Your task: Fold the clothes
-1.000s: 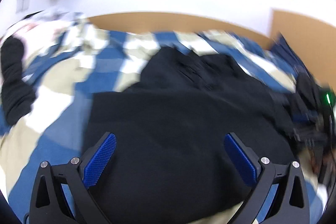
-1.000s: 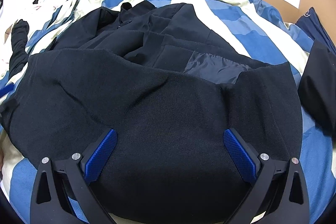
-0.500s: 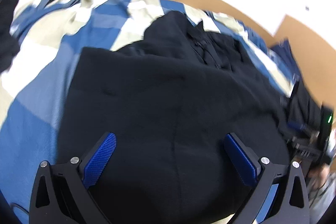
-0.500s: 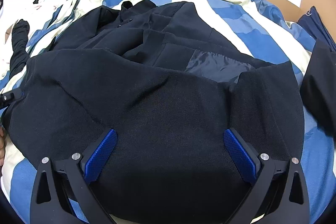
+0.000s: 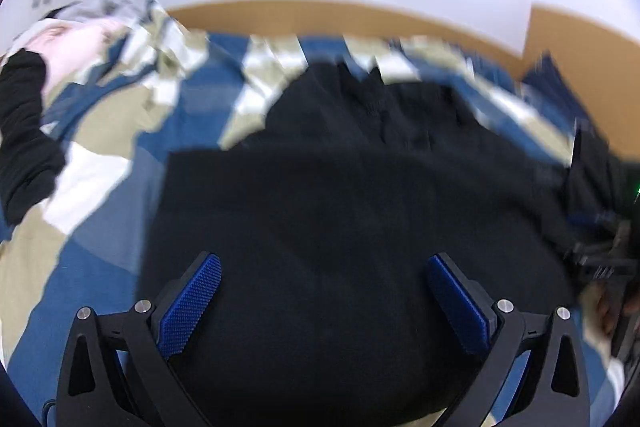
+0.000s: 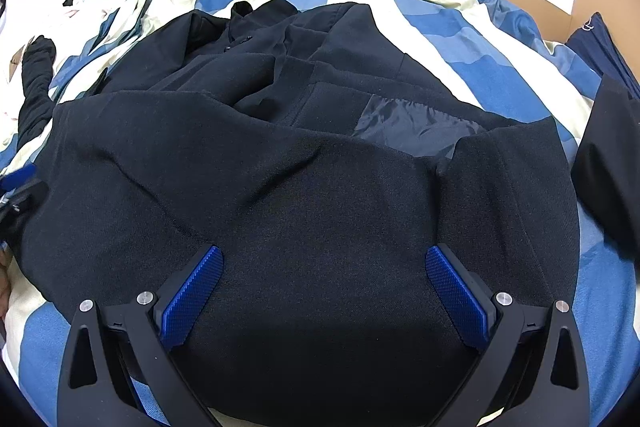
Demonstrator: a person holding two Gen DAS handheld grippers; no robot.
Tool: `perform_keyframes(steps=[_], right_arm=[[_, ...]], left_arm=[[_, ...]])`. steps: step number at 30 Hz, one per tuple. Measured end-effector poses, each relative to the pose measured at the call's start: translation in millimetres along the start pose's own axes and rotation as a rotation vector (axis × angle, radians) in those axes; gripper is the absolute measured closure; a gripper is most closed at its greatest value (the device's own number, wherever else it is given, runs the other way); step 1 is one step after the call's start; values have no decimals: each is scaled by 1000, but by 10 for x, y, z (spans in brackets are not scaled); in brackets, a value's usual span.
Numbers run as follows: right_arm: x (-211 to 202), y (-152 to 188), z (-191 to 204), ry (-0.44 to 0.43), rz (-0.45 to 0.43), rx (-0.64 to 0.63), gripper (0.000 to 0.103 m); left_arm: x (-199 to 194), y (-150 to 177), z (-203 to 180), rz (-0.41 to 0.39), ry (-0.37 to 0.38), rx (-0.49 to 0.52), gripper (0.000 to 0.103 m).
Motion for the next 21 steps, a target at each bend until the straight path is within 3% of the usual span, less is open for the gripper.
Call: perform_keyframes(steps=[3,6,11,13,15,17,21], right_arm=[[-1,1,-3,-2,0,0,0],[-4,3,-4,-6,-2,2,0],[-28,0,-5,-15,-7,8,0],[-75,-9,-13,-36,-27,16,0],[-176,-20,-35,-80,-75,38,0],[-215,-12,-70,-87,-94,60,0],[-272,10,-110,-67,-120,87,0]], left_arm=[[118,34,44,59,21,-28,0],[127,50,214,75,1,-121,0],[-224,106,725,-57,-130,-353,0],[-371,188,804,-70,-84,-399,0],[-418,289,667,-24,43,-371,0],[-383,375,452,30,99,-287,0],[-365,486,134,-2,-14,-103,0]])
Point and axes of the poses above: each gripper's, at about its wrist camera, not at the fingertips, and x roughly the way its jaws point, z to its left, y to its underside, the point moved 9 cm from there along x, roughly the way its jaws point, and after that the axes turned 15 degrees about z, right-handed, at the moved point
